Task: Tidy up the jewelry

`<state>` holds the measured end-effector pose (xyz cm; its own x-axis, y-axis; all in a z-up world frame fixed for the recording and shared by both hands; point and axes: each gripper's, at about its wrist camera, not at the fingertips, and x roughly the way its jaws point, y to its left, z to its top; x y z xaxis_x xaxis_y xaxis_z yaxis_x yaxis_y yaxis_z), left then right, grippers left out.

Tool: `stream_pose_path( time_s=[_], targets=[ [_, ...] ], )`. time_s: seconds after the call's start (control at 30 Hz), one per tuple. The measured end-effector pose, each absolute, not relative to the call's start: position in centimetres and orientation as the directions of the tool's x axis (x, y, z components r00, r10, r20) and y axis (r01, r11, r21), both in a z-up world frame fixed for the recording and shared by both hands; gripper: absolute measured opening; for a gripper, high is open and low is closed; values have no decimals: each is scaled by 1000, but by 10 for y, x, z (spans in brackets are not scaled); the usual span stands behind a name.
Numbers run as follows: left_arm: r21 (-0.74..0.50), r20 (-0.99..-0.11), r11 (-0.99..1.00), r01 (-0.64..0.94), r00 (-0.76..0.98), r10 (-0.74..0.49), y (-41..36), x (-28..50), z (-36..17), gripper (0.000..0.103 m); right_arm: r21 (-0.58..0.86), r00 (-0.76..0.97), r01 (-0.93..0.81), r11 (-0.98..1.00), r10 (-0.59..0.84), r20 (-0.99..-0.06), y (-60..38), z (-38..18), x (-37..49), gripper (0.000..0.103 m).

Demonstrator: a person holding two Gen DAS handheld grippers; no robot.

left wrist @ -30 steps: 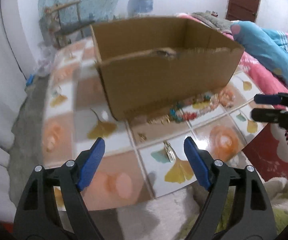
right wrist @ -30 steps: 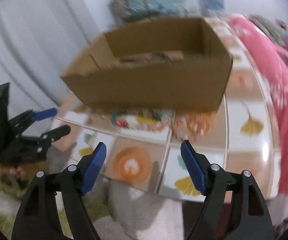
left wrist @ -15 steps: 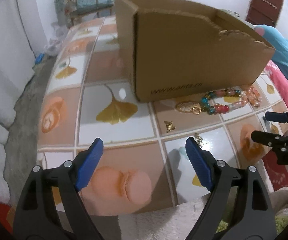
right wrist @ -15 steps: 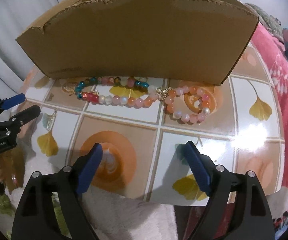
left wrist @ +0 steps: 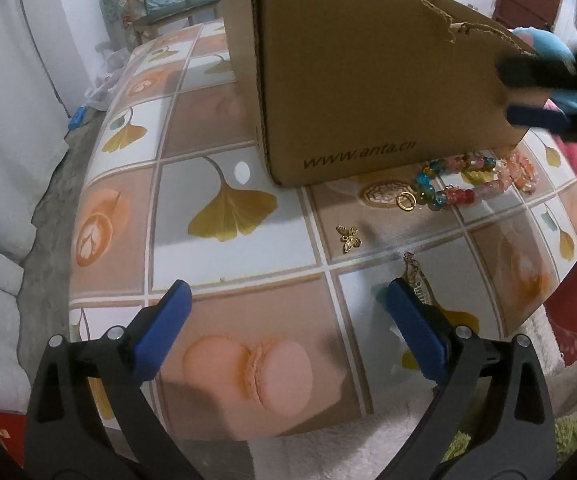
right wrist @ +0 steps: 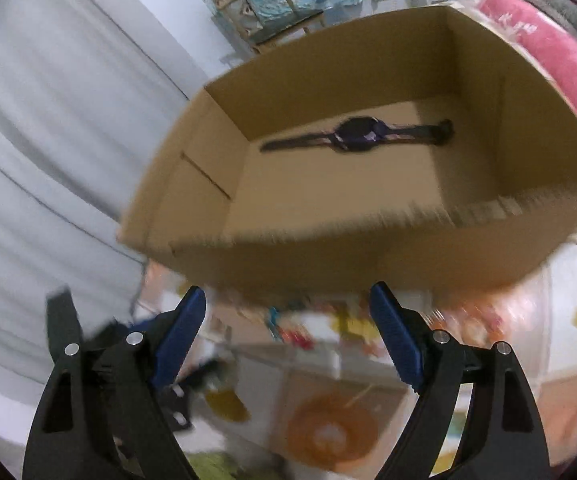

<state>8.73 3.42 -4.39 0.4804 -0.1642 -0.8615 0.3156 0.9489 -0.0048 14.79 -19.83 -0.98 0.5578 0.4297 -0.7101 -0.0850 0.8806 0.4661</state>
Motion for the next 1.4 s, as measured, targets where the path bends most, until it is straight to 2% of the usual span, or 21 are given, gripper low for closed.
stream_pose_path(
  time_s=[0.27,0.43,0.63,0.77,0.83,0.9,1.23,1.4],
  targets=[
    [0,-863,948,320,478,-162,32,85,-42,96,500,576,-54,864,436,-692,-203,-13,154,83],
    [1,-861,944,330,480,-167,32,86,-42,96,334,568,-95,938,326,-756,-202,-19,108,83],
    [2,-859,938,347,481,-176,32,87,-43,96,165,475,-117,979,201,-857,-190,-56,73,83],
    [2,-859,935,353,480,-179,33,90,-44,96,57,467,-114,992,104,-878,-181,-72,62,83],
    [2,-858,935,356,481,-181,33,90,-44,96,33,480,-111,993,83,-873,-180,-75,61,91],
    [2,-859,934,356,478,-181,32,90,-44,96,12,487,-98,995,58,-872,-179,-78,61,95],
    [6,-858,928,374,478,-187,33,90,-43,96,18,513,-111,994,73,-855,-179,-79,56,96],
    [24,-805,900,436,542,-241,26,78,-28,90,97,505,-96,991,132,-853,-187,-75,56,96]
  ],
)
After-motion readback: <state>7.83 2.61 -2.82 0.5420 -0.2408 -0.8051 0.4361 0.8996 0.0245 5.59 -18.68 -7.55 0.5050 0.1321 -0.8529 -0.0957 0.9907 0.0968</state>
